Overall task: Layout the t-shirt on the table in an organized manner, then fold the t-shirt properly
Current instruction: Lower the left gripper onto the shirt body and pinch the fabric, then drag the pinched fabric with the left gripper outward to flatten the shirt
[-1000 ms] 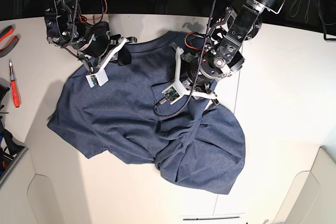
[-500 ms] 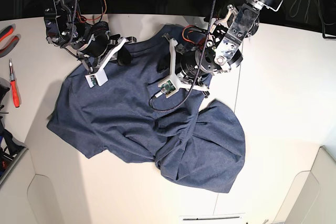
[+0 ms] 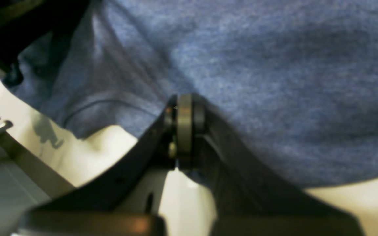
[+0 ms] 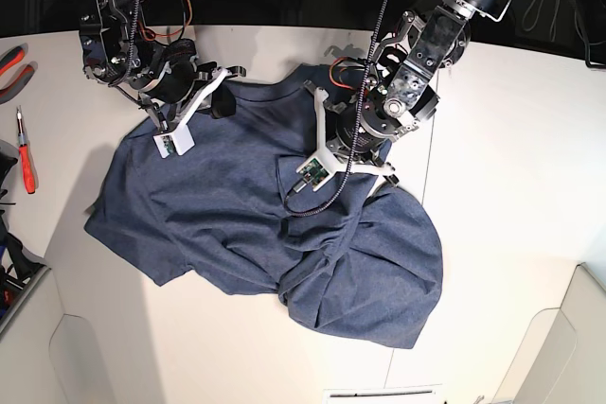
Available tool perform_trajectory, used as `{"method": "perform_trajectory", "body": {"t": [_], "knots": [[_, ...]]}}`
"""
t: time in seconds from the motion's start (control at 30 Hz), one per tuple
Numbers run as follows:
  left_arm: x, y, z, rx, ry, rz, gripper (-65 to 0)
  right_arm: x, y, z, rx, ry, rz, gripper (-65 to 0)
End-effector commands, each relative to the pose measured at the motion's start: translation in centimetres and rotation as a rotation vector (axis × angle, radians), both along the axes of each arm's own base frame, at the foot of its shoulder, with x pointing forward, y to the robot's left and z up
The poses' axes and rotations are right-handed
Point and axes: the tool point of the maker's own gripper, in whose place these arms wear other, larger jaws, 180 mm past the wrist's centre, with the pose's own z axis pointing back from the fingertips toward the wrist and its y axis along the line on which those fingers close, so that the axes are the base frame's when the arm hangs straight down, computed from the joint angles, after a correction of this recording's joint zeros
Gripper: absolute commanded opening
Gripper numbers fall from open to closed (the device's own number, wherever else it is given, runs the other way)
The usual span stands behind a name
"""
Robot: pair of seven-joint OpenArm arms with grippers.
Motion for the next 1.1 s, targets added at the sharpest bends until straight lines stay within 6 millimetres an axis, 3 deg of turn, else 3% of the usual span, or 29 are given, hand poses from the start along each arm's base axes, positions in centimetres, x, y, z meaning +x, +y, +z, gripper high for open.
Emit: {"method": "perform_trajectory", "body": {"t": [0.0,0.33,0.5,0.6,0.9,1.0,1.07], "knots": [[1.2,0.0,1.1,-0.007,-0.043,0.014,-64.8,-3.8,-3.7,-2.4,-0.184,0.157,0.029,-65.0],[1.6,1.0,1.1,0.003,-0.041,0.042,-65.0,-3.8,-3.7,-2.4,-0.185,0.157,0.029,-65.0],[3.5,4.7,1.7,0.012,-0.059,0.259,-65.0,-3.8,-3.7,-2.4,-0.185,0.157,0.029,-65.0],[4.0,5.5,2.3,-0.027,-0.050,0.300,-65.0,-3.8,-3.7,-2.4,-0.185,0.157,0.029,-65.0],[3.0,2.9,3.0,-0.280,0.077,0.242,-65.0,-3.8,-3.7,-2.4,-0.185,0.156,0.028,-65.0],[2.3,0.7,4.7,-0.477,0.137,0.173,-65.0,-3.8,-3.7,-2.4,-0.185,0.156,0.029,-65.0],[2.3,0.5,6.0,-0.576,0.149,0.152,-65.0,-3.8,-3.7,-2.4,-0.185,0.157,0.029,-65.0]]}}
